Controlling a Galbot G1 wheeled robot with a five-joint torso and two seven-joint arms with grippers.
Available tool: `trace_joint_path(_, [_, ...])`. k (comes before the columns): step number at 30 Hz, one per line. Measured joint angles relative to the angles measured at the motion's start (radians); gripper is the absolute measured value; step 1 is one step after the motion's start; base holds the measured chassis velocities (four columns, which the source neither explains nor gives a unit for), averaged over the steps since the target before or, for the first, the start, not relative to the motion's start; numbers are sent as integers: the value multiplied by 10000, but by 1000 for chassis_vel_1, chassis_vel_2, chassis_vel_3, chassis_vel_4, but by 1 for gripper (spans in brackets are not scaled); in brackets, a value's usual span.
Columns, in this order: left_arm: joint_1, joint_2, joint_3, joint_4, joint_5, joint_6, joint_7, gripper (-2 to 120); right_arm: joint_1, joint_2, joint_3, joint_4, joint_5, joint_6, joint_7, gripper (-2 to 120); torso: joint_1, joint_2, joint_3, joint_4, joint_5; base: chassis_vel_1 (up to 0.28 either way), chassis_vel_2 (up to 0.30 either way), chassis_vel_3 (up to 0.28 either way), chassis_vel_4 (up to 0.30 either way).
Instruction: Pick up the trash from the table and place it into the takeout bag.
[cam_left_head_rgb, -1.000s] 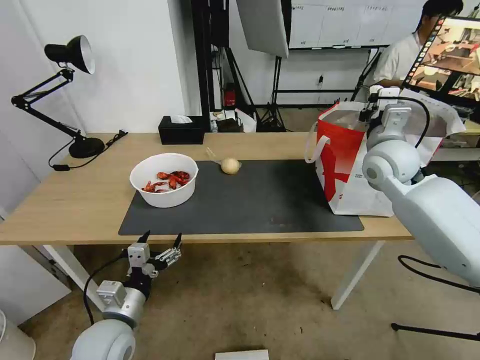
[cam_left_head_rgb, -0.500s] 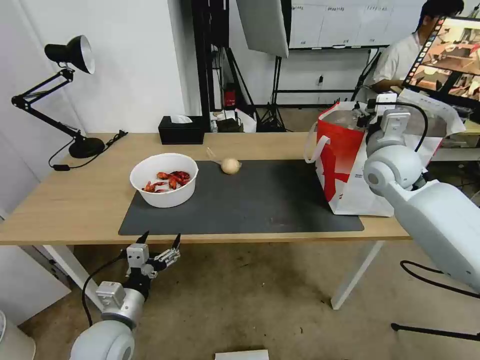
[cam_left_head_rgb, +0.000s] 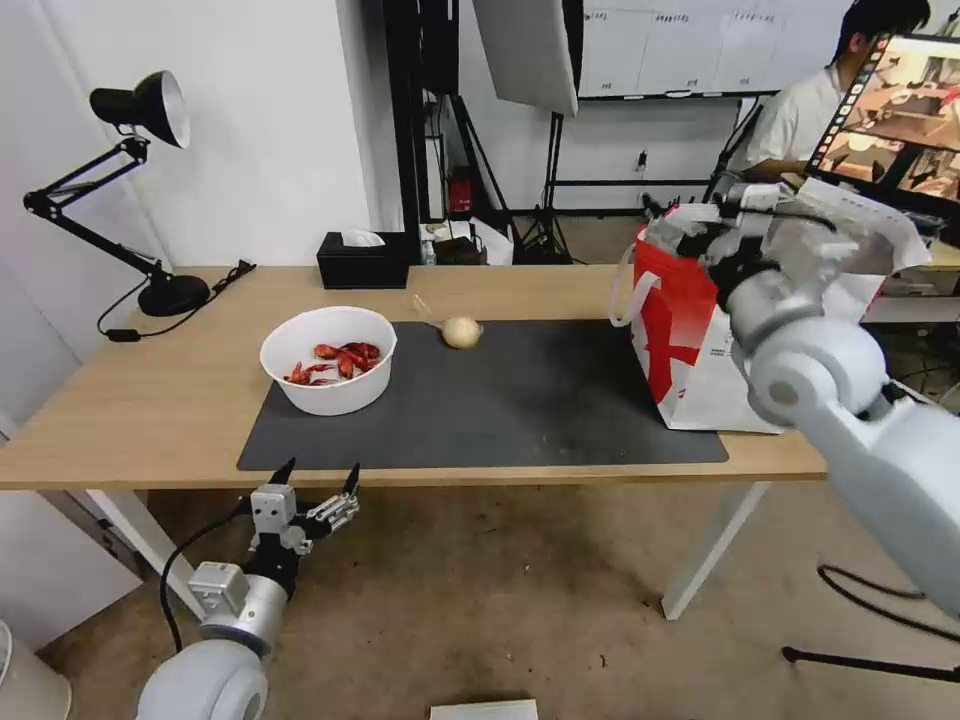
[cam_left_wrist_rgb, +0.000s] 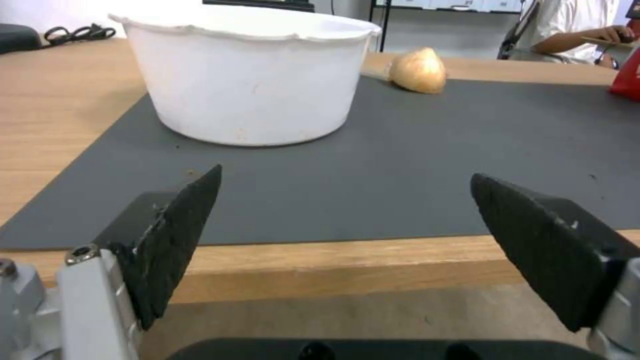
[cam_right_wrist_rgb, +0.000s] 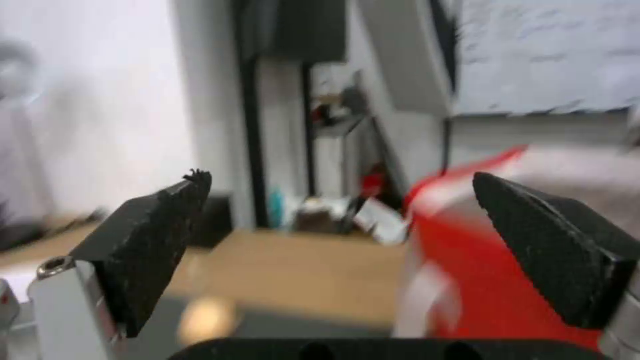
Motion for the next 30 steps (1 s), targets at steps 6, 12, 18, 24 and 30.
trace_joint_path(6, [-14,-120,127,10,94,-37,1,100,-1754,-141,533,906,-618,409,-541,100,0,1,0,4,-8,0,0,0,0])
trace_joint_path(12, [117,-169,110,-10,201,-183,5,100,-3916,379,1204,1247,-1815,1045,-1029,100,1,0,0,4,-5,0,0,0,0])
trace_joint_path(18, [268,-199,33,16,291,-308,29,100,-6291,1561,2025,1183,-3618,1936,-1638,100,0,0,0,4,-4,0,0,0,0])
trace_joint_path(24, [452,-267,0,129,480,-465,43,100,-7994,2632,2447,1022,-4809,2784,-1925,100,-1,2,0,3,-5,0,0,0,0])
trace_joint_path(30, [554,-318,-7,327,677,-585,46,100,-8992,3366,2563,775,-5520,3288,-2147,100,-1,1,0,3,-5,0,0,0,0])
